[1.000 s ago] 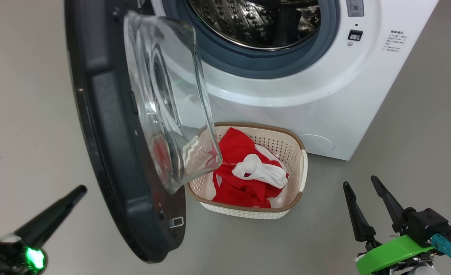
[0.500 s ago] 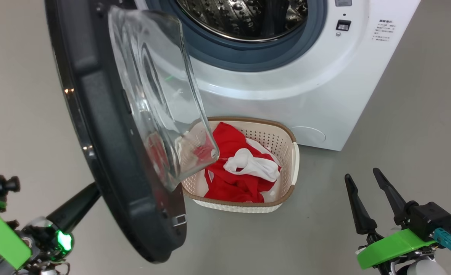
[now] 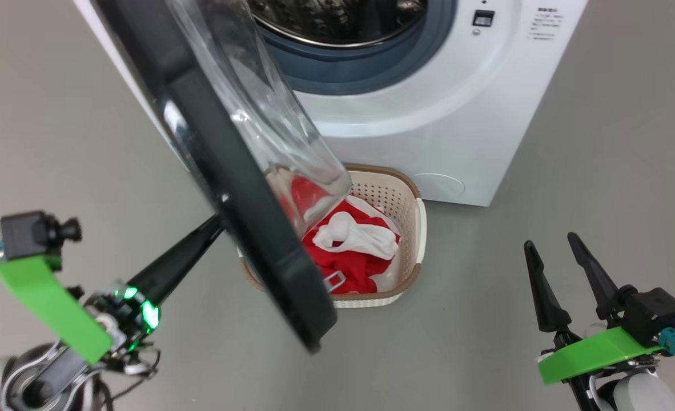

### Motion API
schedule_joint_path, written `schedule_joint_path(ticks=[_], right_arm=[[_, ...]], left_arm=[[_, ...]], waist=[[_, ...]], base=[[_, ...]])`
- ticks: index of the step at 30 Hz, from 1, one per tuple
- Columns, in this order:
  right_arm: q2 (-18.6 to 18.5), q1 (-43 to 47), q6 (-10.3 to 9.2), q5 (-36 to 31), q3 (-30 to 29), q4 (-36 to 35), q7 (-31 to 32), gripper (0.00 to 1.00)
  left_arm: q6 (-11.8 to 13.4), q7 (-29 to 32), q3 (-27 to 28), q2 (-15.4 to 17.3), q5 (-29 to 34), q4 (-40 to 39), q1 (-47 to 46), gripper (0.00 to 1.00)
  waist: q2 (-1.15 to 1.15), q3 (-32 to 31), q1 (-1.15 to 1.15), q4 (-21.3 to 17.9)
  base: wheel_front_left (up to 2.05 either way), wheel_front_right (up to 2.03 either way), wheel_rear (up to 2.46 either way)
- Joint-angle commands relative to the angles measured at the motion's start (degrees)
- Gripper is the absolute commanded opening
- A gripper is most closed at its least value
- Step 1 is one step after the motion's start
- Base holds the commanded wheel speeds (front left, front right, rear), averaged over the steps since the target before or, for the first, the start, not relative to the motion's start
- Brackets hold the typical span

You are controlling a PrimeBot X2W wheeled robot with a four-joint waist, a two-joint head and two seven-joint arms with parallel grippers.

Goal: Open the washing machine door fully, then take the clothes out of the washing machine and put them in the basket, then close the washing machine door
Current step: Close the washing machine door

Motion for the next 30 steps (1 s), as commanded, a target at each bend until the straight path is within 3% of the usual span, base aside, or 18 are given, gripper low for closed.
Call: schedule_joint_path(ticks=[1, 12, 30], right_arm=[[-0.02, -1.82, 0.43, -0.57, 0.94, -1.74, -0.37, 1.00], [0.47, -3.02, 0.43, -1.24, -0.65, -2.90, -0.37, 1.00], [1.81, -4.67, 0.43, -1.33, 0.00, -3.83, -0.37, 1.00]], left_arm=[[-0.33, -1.15, 0.58, 0.81, 2.08, -2.44, -2.84, 0.00], [-0.33, -15.60, -9.47, 0.58, 8.39, 0.94, -10.07, 0.00], [-0.33, -39.29, -22.15, 6.87, 10.96, 15.21, -29.26, 0.00]], waist=[[0.00, 0.89, 0.00, -1.32], [0.00, 3.69, 0.00, -6.04], [0.00, 8.06, 0.00, -14.32]], base=[[0.00, 0.00, 0.00], [0.00, 0.00, 0.00], [0.00, 0.00, 0.00]])
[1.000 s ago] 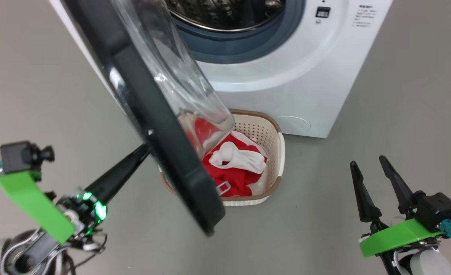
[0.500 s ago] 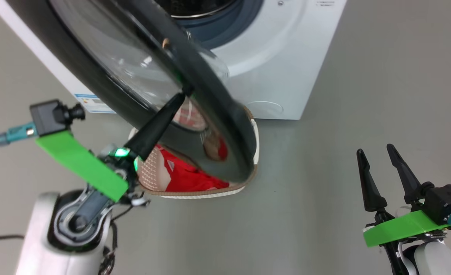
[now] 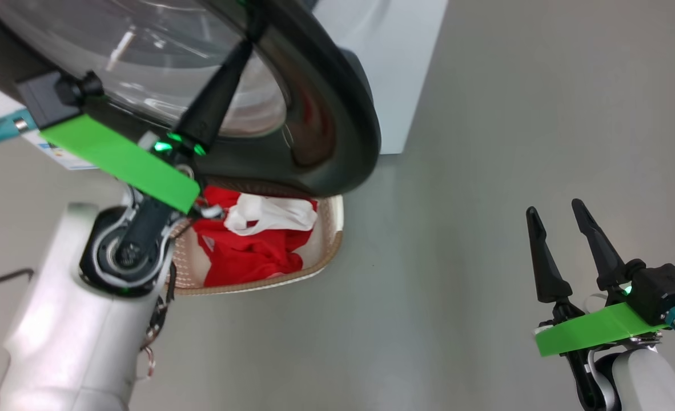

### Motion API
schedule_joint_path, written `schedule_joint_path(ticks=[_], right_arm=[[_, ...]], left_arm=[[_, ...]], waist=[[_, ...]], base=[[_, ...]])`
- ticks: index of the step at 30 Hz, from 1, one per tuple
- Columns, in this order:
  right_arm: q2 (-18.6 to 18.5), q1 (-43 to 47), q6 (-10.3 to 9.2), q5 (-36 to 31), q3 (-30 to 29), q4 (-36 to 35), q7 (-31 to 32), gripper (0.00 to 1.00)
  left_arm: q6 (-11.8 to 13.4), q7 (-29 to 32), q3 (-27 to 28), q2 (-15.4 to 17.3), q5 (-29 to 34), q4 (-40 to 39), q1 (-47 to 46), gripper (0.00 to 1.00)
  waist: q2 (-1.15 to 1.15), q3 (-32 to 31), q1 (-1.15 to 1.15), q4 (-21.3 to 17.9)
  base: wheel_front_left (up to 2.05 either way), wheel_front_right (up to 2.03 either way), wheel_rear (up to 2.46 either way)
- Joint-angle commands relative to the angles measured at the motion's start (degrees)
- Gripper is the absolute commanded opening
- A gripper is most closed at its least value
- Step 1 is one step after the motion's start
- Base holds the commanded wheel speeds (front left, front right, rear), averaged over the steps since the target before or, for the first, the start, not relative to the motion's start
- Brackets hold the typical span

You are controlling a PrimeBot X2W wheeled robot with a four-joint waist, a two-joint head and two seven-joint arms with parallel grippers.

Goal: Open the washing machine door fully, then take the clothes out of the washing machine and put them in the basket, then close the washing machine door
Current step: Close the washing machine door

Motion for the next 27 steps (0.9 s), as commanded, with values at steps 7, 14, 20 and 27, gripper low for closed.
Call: schedule_joint_path(ticks=[7, 14, 20, 27], right_arm=[[0.37, -1.16, 0.43, -0.39, 1.88, -1.65, -0.37, 1.00], [0.47, -1.01, 0.43, 0.38, 1.61, -1.57, -0.37, 1.00], [0.48, -0.06, 0.43, 0.38, 0.94, -1.24, -0.37, 1.00], [0.48, 1.04, 0.43, -0.13, 0.41, -0.69, -0.37, 1.00]], left_arm=[[-0.33, -7.55, -2.26, 3.82, -0.84, 5.32, -7.93, 0.00], [-0.33, -11.11, -5.98, 5.52, -2.60, 8.90, -10.53, 0.00], [-0.33, -14.42, -9.58, 7.75, -3.65, 8.83, -7.31, 0.00], [-0.33, -20.13, -12.82, 10.87, -4.51, 7.90, -0.15, 0.00]], waist=[[0.00, 1.41, 0.00, -4.06], [0.00, 1.08, 0.00, -4.54], [0.00, -0.48, 0.00, -3.19], [0.00, -2.76, 0.00, -1.91]], base=[[0.00, 0.00, 0.00], [0.00, 0.00, 0.00], [0.00, 0.00, 0.00], [0.00, 0.00, 0.00]])
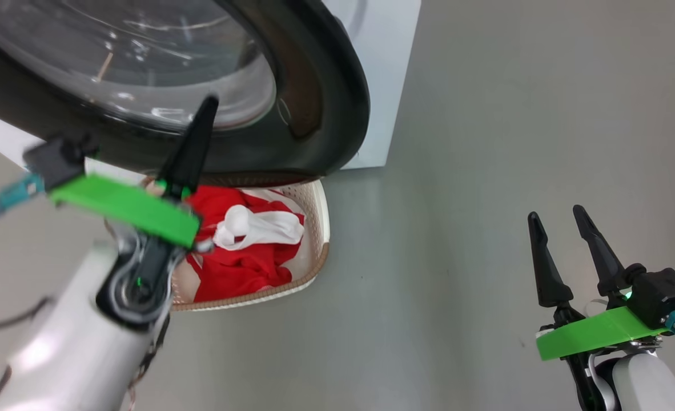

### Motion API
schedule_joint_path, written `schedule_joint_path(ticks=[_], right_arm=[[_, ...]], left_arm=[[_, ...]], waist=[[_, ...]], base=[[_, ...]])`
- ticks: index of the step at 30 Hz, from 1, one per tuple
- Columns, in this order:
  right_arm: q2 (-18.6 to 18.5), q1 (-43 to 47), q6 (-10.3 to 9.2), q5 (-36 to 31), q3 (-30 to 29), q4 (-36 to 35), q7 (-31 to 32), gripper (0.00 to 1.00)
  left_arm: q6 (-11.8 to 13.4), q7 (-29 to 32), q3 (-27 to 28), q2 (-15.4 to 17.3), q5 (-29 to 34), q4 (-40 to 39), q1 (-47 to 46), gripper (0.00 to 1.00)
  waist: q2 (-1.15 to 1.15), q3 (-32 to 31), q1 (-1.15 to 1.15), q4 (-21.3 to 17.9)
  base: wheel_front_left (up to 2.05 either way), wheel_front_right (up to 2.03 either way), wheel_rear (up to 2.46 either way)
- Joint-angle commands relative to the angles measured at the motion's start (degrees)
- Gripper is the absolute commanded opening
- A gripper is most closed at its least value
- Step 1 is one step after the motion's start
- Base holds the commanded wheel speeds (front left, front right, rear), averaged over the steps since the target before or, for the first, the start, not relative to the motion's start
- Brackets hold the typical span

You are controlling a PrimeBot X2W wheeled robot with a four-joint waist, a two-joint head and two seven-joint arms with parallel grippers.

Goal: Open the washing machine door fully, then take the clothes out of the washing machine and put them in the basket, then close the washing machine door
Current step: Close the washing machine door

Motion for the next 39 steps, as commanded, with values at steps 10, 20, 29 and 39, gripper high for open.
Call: schedule_joint_path(ticks=[10, 20, 29, 39], right_arm=[[-0.24, 1.53, 0.43, -0.48, -0.10, -1.29, -0.37, 1.00], [-1.01, 3.65, 0.43, -0.41, -0.94, -1.52, -0.37, 1.00], [-1.54, 5.48, 0.43, -0.20, -2.18, -1.78, -0.37, 1.00], [-1.60, 6.84, 0.43, -0.13, -3.16, -2.27, -0.37, 1.00]], left_arm=[[-0.33, -5.89, -0.99, 6.97, 2.38, -2.45, 10.18, 1.00], [-0.33, -6.23, 9.10, 6.22, 10.77, -2.27, 23.15, 1.00], [-0.33, -6.24, 20.13, 2.94, 26.03, -2.00, 32.45, 1.00], [-0.33, -6.24, 32.53, -1.98, 49.36, -6.59, 38.76, 1.00]], waist=[[0.00, -2.57, 0.00, 1.74], [0.00, -4.30, 0.00, 2.60], [0.00, -5.14, 0.00, 3.41], [0.00, -6.39, 0.00, 3.22]], base=[[0.00, 0.00, 0.00], [0.00, 0.00, 0.00], [0.00, 0.00, 0.00], [0.00, 0.00, 0.00]])
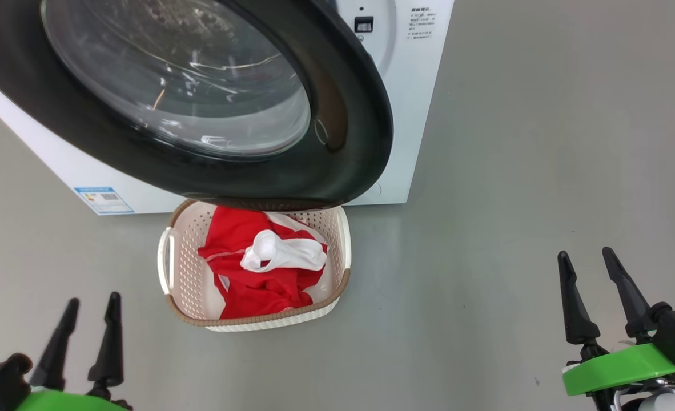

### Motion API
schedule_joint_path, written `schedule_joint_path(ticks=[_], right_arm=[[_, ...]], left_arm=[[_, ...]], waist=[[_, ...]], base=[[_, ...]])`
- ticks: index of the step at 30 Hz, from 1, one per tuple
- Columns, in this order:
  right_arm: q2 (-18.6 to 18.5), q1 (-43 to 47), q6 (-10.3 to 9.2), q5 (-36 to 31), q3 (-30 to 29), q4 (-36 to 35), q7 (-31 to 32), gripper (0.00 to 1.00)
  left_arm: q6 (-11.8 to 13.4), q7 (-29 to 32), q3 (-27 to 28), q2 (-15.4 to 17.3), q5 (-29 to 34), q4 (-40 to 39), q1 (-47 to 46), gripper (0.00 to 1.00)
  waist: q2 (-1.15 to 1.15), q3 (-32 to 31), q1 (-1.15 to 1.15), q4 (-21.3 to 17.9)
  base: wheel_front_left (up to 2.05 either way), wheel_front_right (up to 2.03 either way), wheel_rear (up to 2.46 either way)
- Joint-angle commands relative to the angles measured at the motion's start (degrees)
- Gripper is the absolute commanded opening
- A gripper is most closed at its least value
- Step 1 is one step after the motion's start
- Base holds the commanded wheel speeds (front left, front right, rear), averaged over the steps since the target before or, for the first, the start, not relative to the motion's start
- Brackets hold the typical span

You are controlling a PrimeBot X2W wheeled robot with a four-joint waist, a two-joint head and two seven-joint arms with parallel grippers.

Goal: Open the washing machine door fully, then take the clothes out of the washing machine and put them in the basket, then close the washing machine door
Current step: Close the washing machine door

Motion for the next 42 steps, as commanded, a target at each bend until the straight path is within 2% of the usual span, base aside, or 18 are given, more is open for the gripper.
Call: schedule_joint_path(ticks=[1, 6, 11, 18, 30, 31, 33, 34, 42], right_arm=[[-0.88, -0.01, 0.43, -0.04, 0.64, -1.71, -0.37, 1.00], [-0.85, 0.41, 0.43, 0.09, 0.05, -1.89, -0.37, 1.00], [-0.81, 0.68, 0.43, 0.17, -0.19, -1.96, -0.37, 1.00], [-0.60, 1.09, 0.43, 0.28, -0.09, -1.81, -0.37, 1.00], [-0.63, 1.23, 0.43, 0.21, 0.19, -1.93, -0.37, 1.00], [-0.61, 1.22, 0.43, 0.26, 0.35, -1.89, -0.37, 0.68], [-0.59, 1.13, 0.43, 0.47, 1.00, -1.73, -0.37, 0.13], [-0.63, 1.00, 0.43, 0.53, 1.55, -1.60, -0.37, 0.00], [-0.40, -2.97, 0.43, 1.56, 8.95, 0.84, -0.37, 0.00]], left_arm=[[-0.31, -0.68, 3.94, 0.77, 4.32, -1.69, 0.26, 1.00], [-0.31, -0.68, 8.89, -3.30, 16.25, -5.64, 2.04, 1.00], [-0.31, -0.69, 9.52, -5.88, 22.06, -8.29, 4.19, 1.00], [-0.31, -0.69, 9.55, -7.73, 22.14, -8.07, 5.75, 1.00], [-0.31, -0.69, 8.96, -7.97, 21.58, -8.96, 5.90, 1.00], [-0.31, -0.69, 8.88, -8.06, 21.52, -9.03, 5.84, 1.00], [-0.31, -0.69, 8.49, -8.25, 21.44, -9.02, 5.57, 1.00], [-0.31, -0.69, 8.25, -8.39, 21.39, -9.00, 5.42, 1.00], [-0.31, -0.69, 5.49, -10.17, 20.56, -8.45, 4.63, 1.00]], waist=[[0.00, -0.26, 0.00, -0.15], [0.00, -0.82, 0.00, -0.40], [0.00, -1.23, 0.00, -0.43], [0.00, -1.54, 0.00, -0.23], [0.00, -1.70, 0.00, 0.36], [0.00, -1.70, 0.00, 0.57], [0.00, -1.68, 0.00, 1.28], [0.00, -1.65, 0.00, 1.71], [0.00, -1.61, 0.00, 6.56]], base=[[0.00, 0.00, 0.00], [0.00, 0.00, 0.00], [0.00, 0.00, 0.00], [0.00, 0.00, 0.00], [0.00, 0.00, 0.00], [0.00, 0.00, 0.00], [0.00, 0.00, 0.00], [0.00, 0.00, 0.00], [0.00, 0.00, 0.00]])
